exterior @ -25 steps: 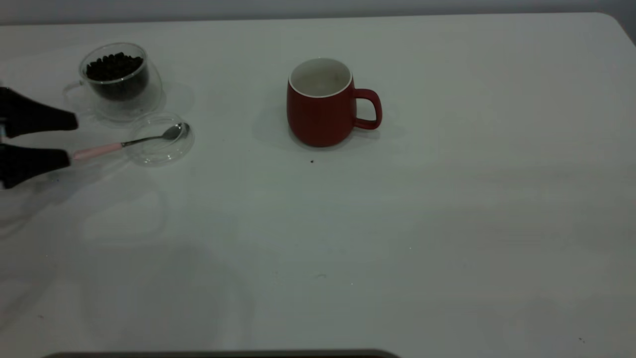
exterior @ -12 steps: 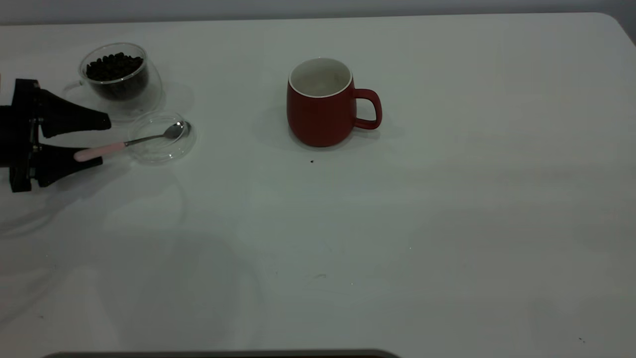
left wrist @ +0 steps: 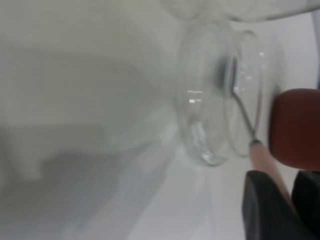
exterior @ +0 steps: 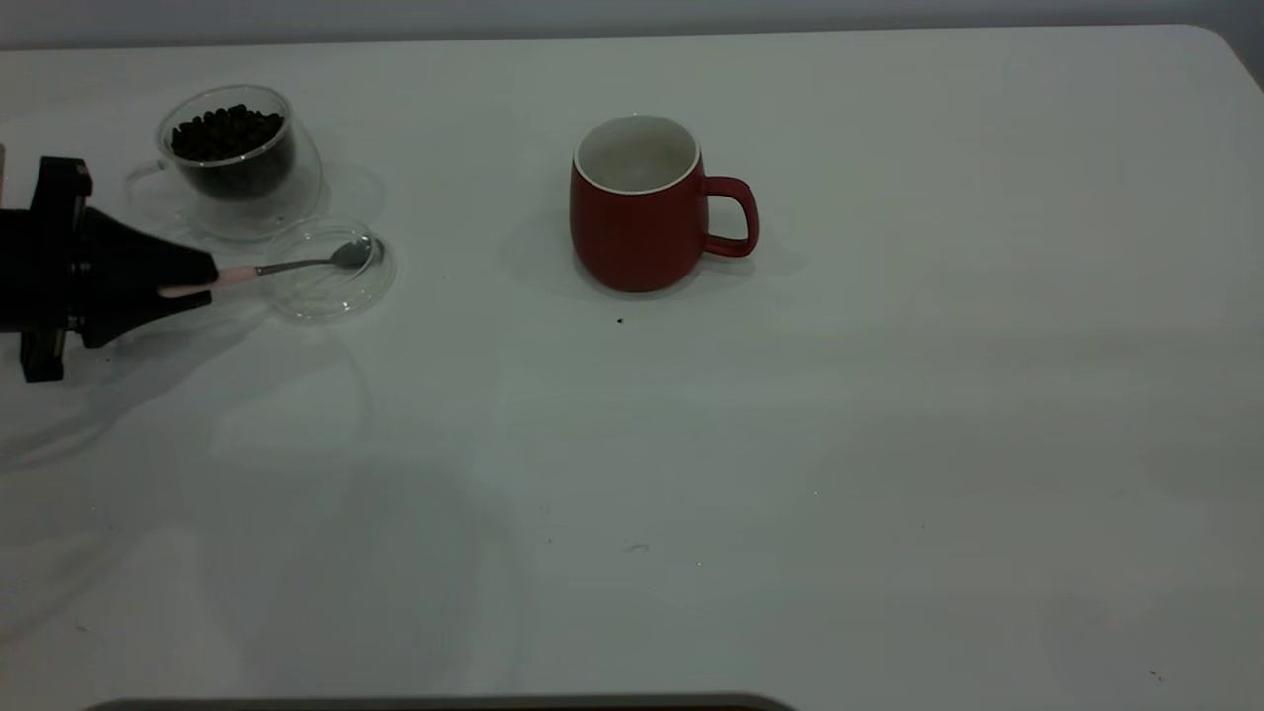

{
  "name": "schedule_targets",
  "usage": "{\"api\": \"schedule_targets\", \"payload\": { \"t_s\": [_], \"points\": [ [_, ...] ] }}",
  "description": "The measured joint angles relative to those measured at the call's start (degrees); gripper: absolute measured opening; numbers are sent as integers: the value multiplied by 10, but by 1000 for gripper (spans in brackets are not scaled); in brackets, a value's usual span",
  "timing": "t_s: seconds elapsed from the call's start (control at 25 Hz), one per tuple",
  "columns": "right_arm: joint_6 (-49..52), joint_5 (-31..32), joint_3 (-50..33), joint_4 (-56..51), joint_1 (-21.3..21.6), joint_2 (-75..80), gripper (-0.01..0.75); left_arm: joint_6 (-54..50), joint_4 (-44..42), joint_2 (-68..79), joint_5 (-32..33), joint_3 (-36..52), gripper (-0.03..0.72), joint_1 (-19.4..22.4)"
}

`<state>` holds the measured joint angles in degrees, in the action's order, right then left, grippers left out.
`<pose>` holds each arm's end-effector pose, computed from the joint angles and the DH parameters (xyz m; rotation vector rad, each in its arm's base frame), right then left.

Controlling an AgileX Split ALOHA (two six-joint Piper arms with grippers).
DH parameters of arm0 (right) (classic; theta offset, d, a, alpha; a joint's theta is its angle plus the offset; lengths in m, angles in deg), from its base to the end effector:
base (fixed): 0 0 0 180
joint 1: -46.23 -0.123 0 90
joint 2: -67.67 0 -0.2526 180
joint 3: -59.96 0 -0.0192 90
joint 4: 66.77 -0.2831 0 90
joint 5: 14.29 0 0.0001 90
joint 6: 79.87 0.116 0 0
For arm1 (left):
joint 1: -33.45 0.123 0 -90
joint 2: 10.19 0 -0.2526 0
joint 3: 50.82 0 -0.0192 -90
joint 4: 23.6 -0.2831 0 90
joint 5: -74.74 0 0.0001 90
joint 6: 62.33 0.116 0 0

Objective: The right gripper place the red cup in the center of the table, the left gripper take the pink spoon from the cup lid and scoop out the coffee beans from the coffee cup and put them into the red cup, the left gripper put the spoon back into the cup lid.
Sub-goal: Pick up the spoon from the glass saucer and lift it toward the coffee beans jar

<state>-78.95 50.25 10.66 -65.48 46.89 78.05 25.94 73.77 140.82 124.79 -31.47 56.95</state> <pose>0.0820 -0.0033 0.2627 0.0311 2.1677 -0.0250 0.3204 0.0431 -0.1019 -0.6164 2.4624 -1.1249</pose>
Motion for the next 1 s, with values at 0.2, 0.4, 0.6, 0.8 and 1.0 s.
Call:
{"api": "schedule_targets", "payload": {
  "t_s": [0.2,0.4,0.6,0.8,1.0],
  "points": [
    [0,0,0,-1,0,0,586,0,0,0,1,0,119,2],
    [0,0,0,-1,0,0,586,-18,-59,-25,10,0,119,32],
    [0,0,0,-1,0,0,586,-63,-151,-82,38,-1,119,77],
    [0,0,0,-1,0,0,586,-81,-199,-116,132,-23,119,103],
    [0,0,0,-1,0,0,586,-133,-233,-141,148,-97,119,104]
  ]
}}
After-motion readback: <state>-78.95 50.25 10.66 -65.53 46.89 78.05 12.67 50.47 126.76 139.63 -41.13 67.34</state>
